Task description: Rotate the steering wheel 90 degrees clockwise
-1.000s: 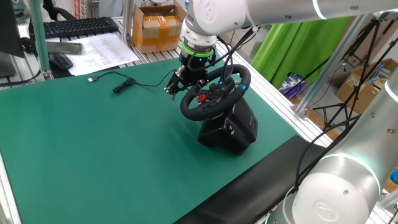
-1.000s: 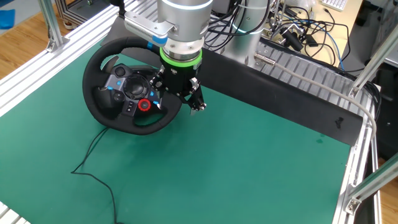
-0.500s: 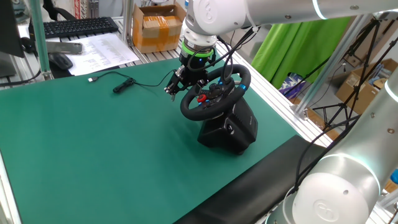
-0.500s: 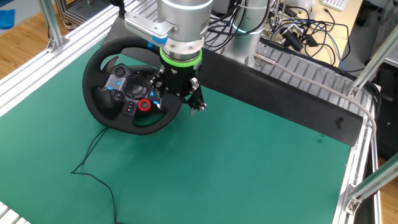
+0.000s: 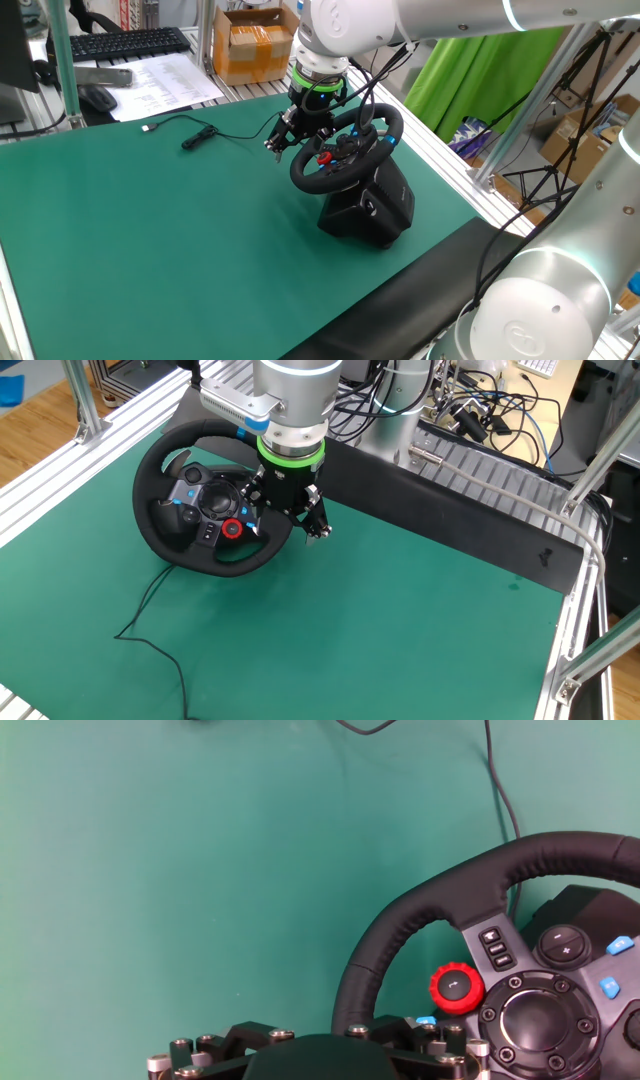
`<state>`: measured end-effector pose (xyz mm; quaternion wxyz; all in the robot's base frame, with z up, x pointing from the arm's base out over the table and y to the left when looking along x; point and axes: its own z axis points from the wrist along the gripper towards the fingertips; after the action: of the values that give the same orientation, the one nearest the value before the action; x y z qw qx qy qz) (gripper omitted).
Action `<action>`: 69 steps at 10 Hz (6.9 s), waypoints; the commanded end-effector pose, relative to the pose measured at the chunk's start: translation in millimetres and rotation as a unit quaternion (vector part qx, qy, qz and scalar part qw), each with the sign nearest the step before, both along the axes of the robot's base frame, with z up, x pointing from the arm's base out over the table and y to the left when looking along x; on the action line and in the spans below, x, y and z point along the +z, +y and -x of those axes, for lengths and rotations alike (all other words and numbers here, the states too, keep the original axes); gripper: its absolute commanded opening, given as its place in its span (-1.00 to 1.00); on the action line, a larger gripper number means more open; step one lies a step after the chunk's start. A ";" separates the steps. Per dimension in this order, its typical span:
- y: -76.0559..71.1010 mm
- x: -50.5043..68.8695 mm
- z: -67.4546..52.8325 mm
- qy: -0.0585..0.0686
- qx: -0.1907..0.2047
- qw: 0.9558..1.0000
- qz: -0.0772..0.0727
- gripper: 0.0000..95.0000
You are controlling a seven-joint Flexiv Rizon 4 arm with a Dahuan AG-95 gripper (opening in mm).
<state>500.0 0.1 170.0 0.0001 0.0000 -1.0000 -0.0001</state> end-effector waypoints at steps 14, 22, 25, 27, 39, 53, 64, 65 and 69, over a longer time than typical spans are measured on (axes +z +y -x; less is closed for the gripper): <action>51.8 25.1 14.9 0.017 -0.168 0.983 -0.066 -1.00; 27.9 56.2 0.7 0.029 -0.125 0.991 -0.032 -1.00; 9.2 67.7 -9.3 0.036 -0.124 0.990 -0.054 -1.00; 1.2 69.1 -9.0 0.035 -0.114 0.992 -0.052 -1.00; -40.2 94.2 2.2 0.051 -0.073 0.995 -0.037 -1.00; -44.5 102.1 -2.5 0.006 -0.215 0.975 -0.049 -1.00; -102.4 148.2 -0.5 0.025 -0.160 0.987 -0.011 -0.20; -108.4 151.2 0.9 0.025 -0.157 0.987 -0.011 -0.20; -131.2 144.3 13.8 0.020 -0.139 0.990 -0.012 -0.20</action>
<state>485.7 -133.1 313.8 0.0191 -0.1389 -0.9900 -0.0121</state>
